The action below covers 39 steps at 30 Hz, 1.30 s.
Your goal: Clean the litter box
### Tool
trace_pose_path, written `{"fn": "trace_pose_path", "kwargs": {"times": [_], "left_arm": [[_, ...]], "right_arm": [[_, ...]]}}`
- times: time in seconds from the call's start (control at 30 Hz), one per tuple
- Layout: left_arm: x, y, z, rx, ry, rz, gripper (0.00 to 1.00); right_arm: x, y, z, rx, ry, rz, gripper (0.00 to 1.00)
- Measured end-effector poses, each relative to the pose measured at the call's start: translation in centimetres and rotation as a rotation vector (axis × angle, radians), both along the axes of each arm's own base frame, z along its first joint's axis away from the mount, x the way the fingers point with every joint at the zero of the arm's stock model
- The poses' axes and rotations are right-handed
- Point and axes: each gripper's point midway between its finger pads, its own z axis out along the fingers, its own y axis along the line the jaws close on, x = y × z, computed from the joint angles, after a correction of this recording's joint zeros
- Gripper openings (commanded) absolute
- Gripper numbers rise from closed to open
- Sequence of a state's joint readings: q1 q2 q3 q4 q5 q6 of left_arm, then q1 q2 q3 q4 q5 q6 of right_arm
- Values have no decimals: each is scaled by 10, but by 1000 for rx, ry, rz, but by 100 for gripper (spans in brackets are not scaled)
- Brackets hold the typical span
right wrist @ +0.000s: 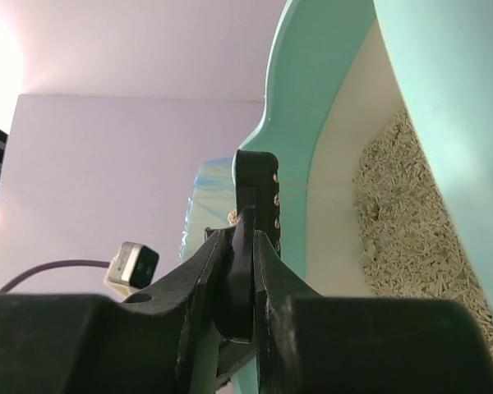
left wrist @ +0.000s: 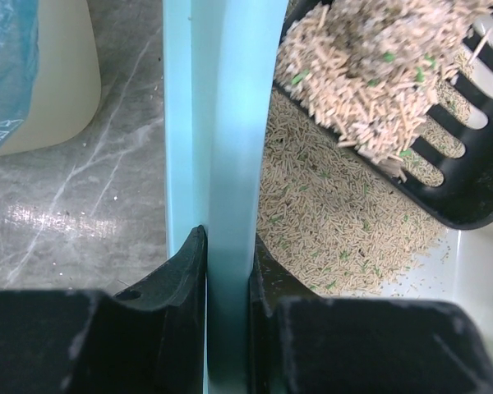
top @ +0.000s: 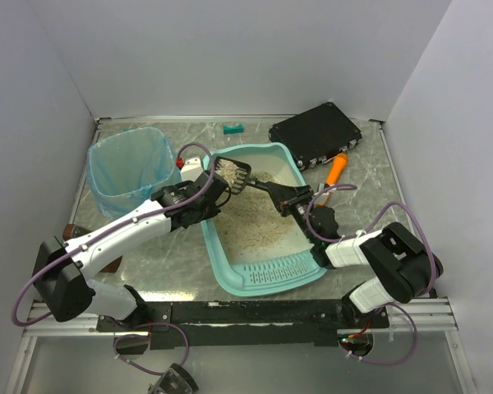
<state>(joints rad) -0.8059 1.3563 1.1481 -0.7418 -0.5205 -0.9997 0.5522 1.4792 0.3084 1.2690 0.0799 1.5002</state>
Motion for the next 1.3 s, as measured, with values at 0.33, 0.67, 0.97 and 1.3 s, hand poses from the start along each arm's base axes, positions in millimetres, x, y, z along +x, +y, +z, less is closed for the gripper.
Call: {"fn": "trace_pose_path", "kwargs": {"times": [0.33, 0.67, 0.97, 1.3], "left_arm": [[1, -3, 0, -18, -6, 8, 1], [0, -8, -1, -48, -11, -4, 1], [-3, -8, 1, -83, -31, -10, 1], [-5, -6, -3, -93, -28, 1, 1]], "right_arm": [[3, -6, 3, 21, 3, -20, 0], [7, -13, 3, 29, 6, -43, 0], [1, -15, 7, 69, -9, -20, 0], [-1, -13, 11, 99, -4, 8, 0]]}}
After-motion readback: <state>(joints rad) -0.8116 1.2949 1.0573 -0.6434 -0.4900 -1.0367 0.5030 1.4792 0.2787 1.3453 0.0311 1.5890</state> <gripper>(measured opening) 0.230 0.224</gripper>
